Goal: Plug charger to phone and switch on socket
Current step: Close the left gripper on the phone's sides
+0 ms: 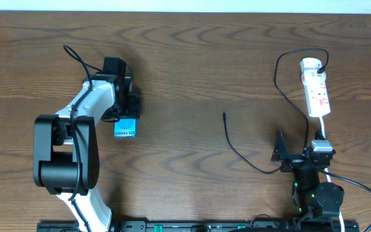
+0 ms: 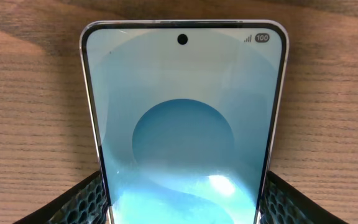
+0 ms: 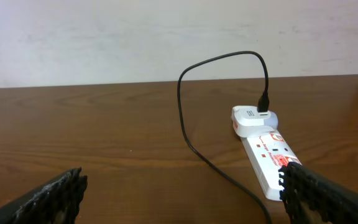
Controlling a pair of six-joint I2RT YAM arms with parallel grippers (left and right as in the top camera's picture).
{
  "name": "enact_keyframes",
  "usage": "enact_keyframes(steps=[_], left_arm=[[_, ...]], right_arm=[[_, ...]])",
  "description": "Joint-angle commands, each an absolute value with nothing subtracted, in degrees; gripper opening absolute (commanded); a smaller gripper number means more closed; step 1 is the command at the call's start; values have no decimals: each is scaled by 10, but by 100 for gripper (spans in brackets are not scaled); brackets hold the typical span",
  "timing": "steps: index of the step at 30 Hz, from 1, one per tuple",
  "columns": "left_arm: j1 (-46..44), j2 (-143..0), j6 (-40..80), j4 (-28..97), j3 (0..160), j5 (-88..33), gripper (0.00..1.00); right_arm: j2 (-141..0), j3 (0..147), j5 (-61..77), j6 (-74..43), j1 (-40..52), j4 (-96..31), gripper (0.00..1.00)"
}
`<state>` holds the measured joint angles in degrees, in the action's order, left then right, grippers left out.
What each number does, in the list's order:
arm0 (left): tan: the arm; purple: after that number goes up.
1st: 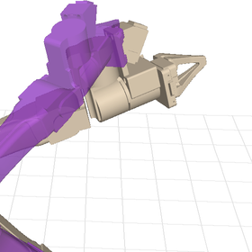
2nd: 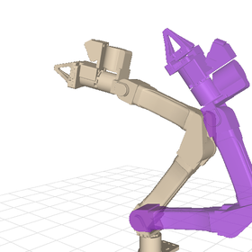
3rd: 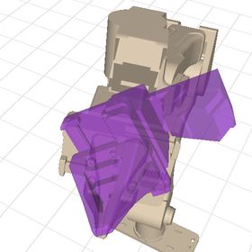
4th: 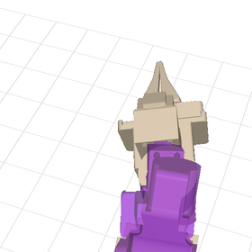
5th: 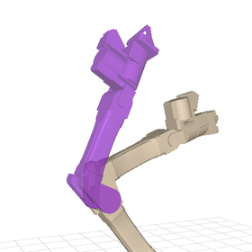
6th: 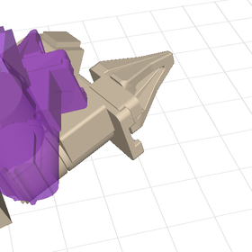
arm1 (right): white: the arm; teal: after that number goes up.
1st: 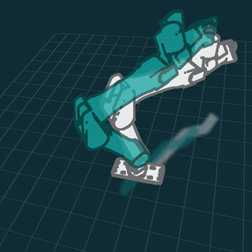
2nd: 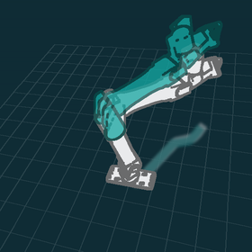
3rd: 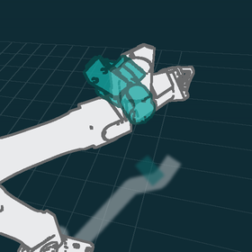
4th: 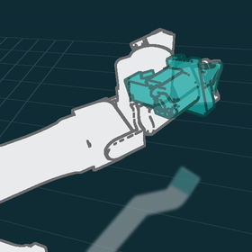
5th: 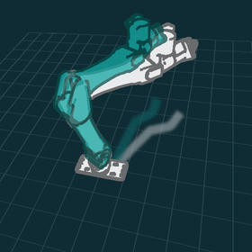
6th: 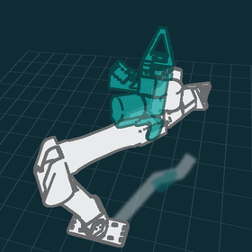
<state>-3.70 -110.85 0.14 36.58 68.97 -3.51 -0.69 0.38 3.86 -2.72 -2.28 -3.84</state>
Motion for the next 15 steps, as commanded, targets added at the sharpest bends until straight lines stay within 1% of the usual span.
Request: enact_keyframes(steps=[1, 15], left_arm=[[-36, -1116, 0, 367, 679, -34, 8], [-36, -1114, 1, 370, 683, -34, 7]], right_arm=[[-4, 3, 40, -23, -18, -41, 99], [-4, 3, 40, -23, -18, -41, 99]])
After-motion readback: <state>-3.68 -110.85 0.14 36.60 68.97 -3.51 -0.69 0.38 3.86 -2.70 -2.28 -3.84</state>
